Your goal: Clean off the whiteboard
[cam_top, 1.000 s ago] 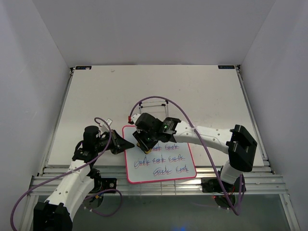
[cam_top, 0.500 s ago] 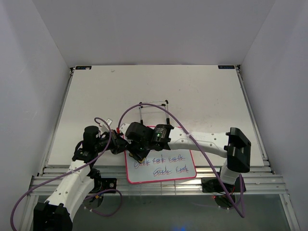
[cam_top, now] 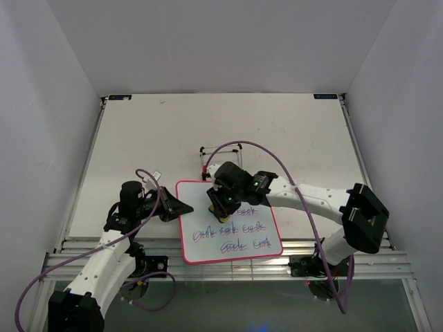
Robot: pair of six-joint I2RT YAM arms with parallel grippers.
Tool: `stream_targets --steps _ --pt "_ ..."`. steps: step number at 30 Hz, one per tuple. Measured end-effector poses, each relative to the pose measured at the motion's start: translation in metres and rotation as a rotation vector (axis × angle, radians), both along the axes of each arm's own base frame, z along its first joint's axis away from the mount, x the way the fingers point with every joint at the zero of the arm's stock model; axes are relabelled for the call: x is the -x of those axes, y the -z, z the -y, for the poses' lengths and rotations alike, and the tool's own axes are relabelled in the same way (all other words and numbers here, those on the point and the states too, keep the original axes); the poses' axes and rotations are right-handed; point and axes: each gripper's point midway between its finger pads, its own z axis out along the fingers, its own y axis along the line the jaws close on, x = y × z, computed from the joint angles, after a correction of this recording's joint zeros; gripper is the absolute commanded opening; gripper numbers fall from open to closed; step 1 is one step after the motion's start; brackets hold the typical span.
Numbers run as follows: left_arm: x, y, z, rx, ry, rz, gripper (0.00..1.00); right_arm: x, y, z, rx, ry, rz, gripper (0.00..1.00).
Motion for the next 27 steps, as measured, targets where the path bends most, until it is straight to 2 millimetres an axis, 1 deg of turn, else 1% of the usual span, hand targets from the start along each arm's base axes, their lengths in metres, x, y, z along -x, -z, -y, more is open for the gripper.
stream_targets --steps 3,7,9,11,14,16,19,20,23,24,25,27 --pt "0.0 0.0 0.0 -0.001 0.001 -0.002 0.0 -0.015 0.014 0.033 -0.006 0.084 -0.025 0.25" --pt "0.001 0.0 0.0 0.0 0.002 -0.001 0.0 -0.025 0.028 0.066 -0.017 0.171 -0.049 0.25" --pt "0.001 0.0 0.0 0.001 0.003 0.0 0.0 -0.027 0.032 0.074 -0.023 0.197 -0.06 0.25" --pt "0.001 -0.001 0.0 0.002 0.003 0.001 0.0 -0.027 0.031 0.073 -0.042 0.199 -0.067 0.25" --pt "0.001 -0.001 0.0 0.003 0.003 0.002 0.0 -0.023 0.029 0.067 -0.057 0.192 -0.067 0.25" --pt "0.001 -0.001 0.0 0.003 0.003 0.001 0.0 -0.016 0.024 0.055 -0.068 0.164 -0.063 0.25" --pt "0.001 -0.001 0.0 0.002 0.002 0.0 0.0 -0.003 0.01 0.024 -0.094 0.094 -0.058 0.25" --pt "0.001 0.0 0.0 0.002 0.002 -0.003 0.0 0.003 0.003 0.008 -0.108 0.058 -0.053 0.25" --pt "0.001 0.0 0.0 0.001 0.002 -0.003 0.0 0.015 -0.013 -0.028 -0.143 -0.015 -0.045 0.25" --pt "0.001 0.0 0.0 0.001 0.002 -0.003 0.0 0.018 -0.016 -0.037 -0.15 -0.031 -0.043 0.25" --pt "0.001 0.0 0.0 0.001 0.001 -0.003 0.0 0.019 -0.02 -0.045 -0.155 -0.042 -0.04 0.25" --pt "0.001 0.0 -0.001 -0.001 -0.003 -0.005 0.0 0.018 -0.019 -0.045 -0.137 -0.041 -0.045 0.25"
